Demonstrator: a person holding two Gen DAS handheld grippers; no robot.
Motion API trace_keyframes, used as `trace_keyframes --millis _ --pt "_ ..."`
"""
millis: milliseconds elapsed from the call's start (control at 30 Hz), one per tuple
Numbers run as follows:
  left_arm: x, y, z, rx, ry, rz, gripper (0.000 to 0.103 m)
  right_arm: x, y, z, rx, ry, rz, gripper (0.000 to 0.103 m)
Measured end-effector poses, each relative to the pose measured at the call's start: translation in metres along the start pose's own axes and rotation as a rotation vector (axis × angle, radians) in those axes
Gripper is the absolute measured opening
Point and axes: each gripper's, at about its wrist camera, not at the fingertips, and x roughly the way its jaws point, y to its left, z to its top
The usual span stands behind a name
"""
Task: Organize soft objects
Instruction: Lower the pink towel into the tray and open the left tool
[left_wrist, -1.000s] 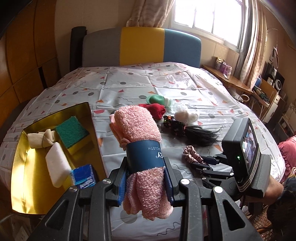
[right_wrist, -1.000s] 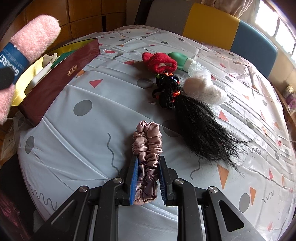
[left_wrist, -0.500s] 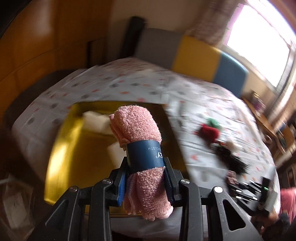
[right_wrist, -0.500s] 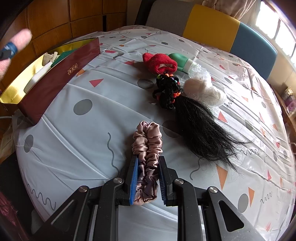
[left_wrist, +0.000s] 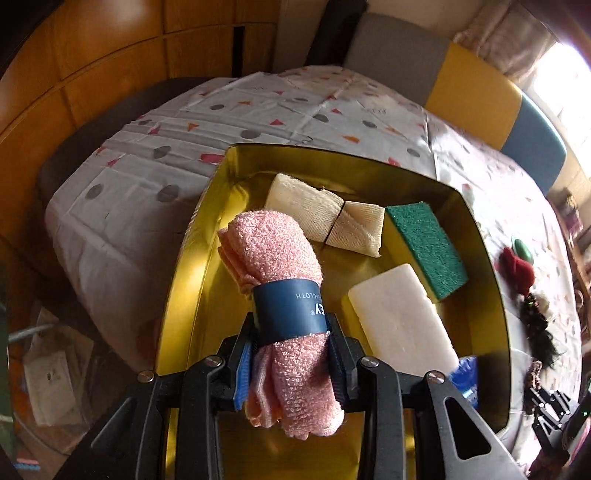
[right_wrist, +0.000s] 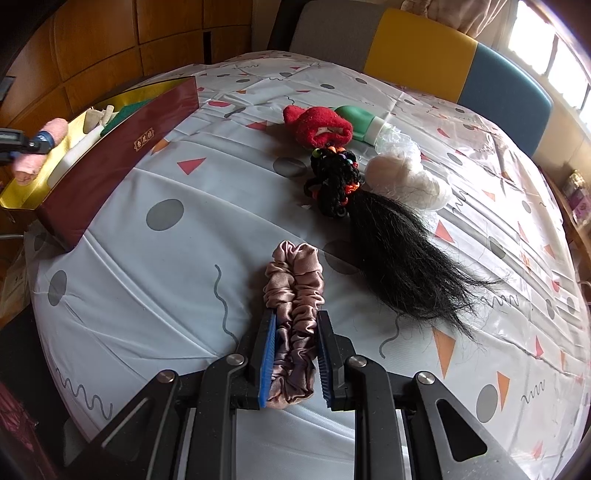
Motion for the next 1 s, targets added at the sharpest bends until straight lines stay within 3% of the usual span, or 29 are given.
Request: trace_keyframes --millis 333,400,567,1000 --pt "0.049 -0.011 0.026 0.065 0.054 0.102 0.038 0.0 0.0 0.0 0.002 -0.001 0.003 0.021" --pt "0.052 -0.009 0.027 0.049 0.055 0.097 0.046 0.0 0.0 0.001 0.003 -0.001 0.004 0.021" --pt "0.041 -0.006 0.026 0.043 0.017 0.07 0.069 0.0 0.0 0.001 0.001 -0.001 0.004 0.021" --pt "-0.024 -0.008 -0.005 0.052 -0.171 0.152 0.07 0.001 0.001 0.0 -0.006 -0.003 -0.005 0.022"
